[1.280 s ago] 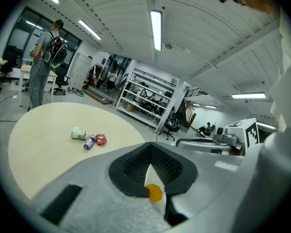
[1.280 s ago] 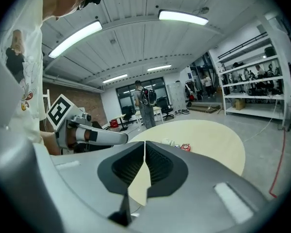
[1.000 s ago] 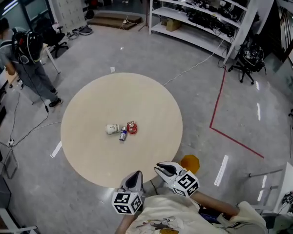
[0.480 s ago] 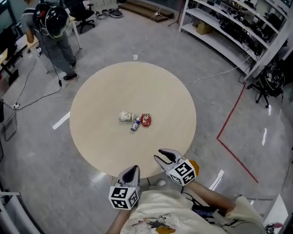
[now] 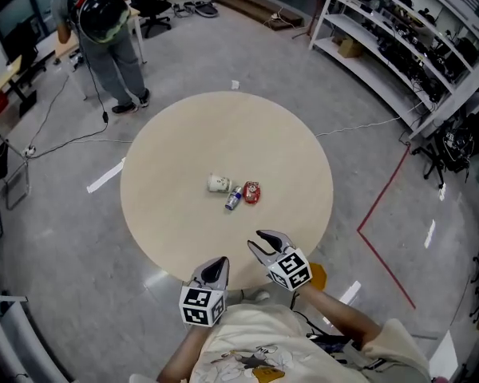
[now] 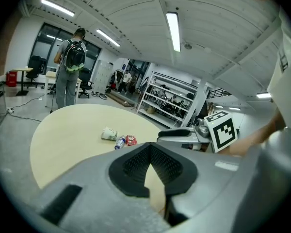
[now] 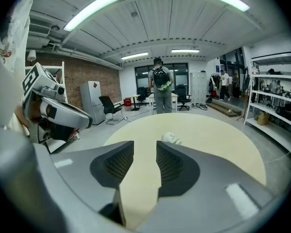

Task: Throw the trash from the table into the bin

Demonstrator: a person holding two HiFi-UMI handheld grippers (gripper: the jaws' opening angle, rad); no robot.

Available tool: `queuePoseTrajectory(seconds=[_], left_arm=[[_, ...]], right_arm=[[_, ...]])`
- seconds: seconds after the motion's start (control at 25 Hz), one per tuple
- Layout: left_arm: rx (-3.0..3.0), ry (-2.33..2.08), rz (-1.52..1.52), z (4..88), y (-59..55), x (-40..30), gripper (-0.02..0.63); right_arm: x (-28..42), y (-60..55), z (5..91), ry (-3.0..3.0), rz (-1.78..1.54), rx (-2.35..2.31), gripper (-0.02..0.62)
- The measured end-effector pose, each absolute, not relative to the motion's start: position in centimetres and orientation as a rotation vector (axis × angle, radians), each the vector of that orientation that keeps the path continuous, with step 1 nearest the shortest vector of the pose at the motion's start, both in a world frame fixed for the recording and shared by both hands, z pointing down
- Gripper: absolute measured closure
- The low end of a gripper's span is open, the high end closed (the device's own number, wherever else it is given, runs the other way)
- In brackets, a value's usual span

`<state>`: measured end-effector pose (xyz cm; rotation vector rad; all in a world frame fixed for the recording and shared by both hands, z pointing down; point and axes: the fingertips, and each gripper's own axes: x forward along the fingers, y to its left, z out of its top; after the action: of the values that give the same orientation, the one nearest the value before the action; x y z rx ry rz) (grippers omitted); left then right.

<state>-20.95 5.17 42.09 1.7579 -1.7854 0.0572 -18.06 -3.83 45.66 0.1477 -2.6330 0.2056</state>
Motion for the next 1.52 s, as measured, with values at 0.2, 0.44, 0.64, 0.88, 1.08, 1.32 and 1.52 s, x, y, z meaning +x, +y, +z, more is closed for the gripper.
queuePoseTrajectory(seconds=[0.2,0.44,0.64,0.88,1.08,1.32,1.52], left_arm=[[1.775,-1.787,0.077,43.3,5.5,-24.1,0.600],[1.671,-1.822,0.007,43.3,5.9,-27.6,0.600],[1.627,-1.812,0.010,44.5,6.2,-29.7,0.600],[1.597,-1.807,0.010,45.1,5.6,-31.3,0.600],[1.569,-1.811,-0.008,45.2,5.7,-32.7,0.600],[1.528,-1.817,-0.047,45.0,6.9,-32.2,0.600],[1.480,-1.844,-0.080,45.1,7.2,-33.4,0.600]], right_arm=[[-21.4,-4.2,48.5,-2.606,0.163,0.131,0.437],[-24.8,-5.5,50.7,-2.526,0.128,0.071,0.417],[-27.3,-7.3,53.1,-2.458,0.071,0.055,0.391],[-30.7,-11.1,55.8,-2.388,-0.040,0.036,0.345],[-34.2,-13.0,57.6,-2.349,-0.101,0.001,0.299],[-35.4,-14.5,59.3,-2.273,-0.221,-0.054,0.278],[-37.3,-16.6,61.5,-2.195,-0.302,-0.093,0.258]])
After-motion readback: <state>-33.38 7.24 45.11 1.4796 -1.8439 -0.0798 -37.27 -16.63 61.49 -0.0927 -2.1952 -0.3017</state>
